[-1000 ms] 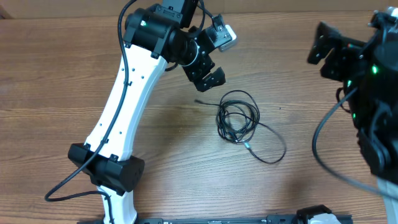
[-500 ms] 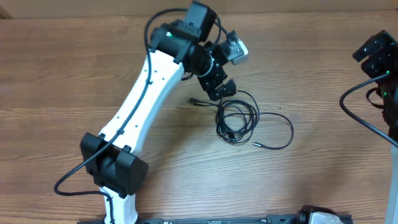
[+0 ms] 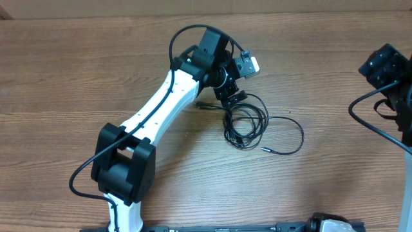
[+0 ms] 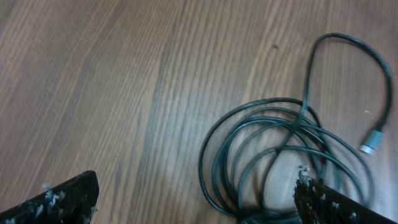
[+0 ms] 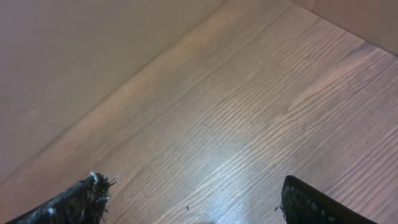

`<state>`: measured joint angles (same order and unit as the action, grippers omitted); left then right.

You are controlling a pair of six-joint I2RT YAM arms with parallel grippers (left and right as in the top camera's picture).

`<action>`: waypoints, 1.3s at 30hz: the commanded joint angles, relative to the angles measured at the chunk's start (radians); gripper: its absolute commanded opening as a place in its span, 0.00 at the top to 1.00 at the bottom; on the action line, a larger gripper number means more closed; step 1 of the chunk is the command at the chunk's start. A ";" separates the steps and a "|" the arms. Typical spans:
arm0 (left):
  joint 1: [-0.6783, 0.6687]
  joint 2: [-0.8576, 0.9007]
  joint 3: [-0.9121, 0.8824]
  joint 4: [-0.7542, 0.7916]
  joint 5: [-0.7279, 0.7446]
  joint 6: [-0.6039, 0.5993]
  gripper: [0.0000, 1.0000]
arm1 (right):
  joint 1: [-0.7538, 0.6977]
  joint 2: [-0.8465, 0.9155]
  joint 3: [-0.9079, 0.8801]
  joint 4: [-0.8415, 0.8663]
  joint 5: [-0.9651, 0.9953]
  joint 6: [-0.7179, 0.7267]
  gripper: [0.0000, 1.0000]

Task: Untangle cables
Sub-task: 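Grasp the cable bundle with the left gripper and lift it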

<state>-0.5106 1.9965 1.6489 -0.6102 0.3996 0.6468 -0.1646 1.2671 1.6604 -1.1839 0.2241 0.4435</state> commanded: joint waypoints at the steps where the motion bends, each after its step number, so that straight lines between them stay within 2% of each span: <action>1: -0.002 -0.019 -0.086 0.071 0.023 -0.025 0.00 | -0.006 -0.004 0.009 -0.009 -0.002 -0.006 0.14; 8: -0.001 0.063 -0.161 0.186 0.019 -0.054 0.04 | -0.006 -0.005 0.009 -0.069 -0.012 -0.006 0.17; 18: -0.002 0.254 -0.161 0.415 0.019 -0.257 0.05 | -0.006 -0.013 0.009 -0.135 -0.020 -0.006 0.20; 19: -0.002 0.270 -0.160 0.436 0.019 -0.272 0.09 | -0.006 -0.015 0.009 -0.139 -0.020 -0.006 0.20; 21: -0.002 0.288 -0.161 0.468 0.018 -0.293 0.84 | -0.006 -0.017 0.009 -0.144 -0.021 -0.006 0.20; 22: -0.002 0.289 -0.161 0.481 0.016 -0.316 0.96 | -0.006 -0.018 0.009 -0.147 -0.021 -0.006 0.20; 26: -0.001 0.245 -0.133 0.480 0.032 -0.438 0.96 | -0.006 -0.019 0.009 -0.150 -0.024 -0.005 0.20; 29: 0.000 0.163 -0.069 0.392 0.040 -0.514 0.96 | -0.006 -0.019 0.009 -0.145 -0.038 -0.005 0.21; 33: 0.000 0.017 0.068 0.124 0.040 -0.524 0.96 | -0.006 -0.019 0.009 -0.142 -0.046 -0.006 0.30; 39: 0.008 -0.173 0.233 -0.219 -0.003 -0.542 0.96 | -0.005 -0.019 0.009 -0.128 -0.069 -0.006 0.30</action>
<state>-0.5098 1.9530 1.7988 -0.7742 0.4122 0.1467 -0.1650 1.2659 1.6604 -1.3197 0.1791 0.4404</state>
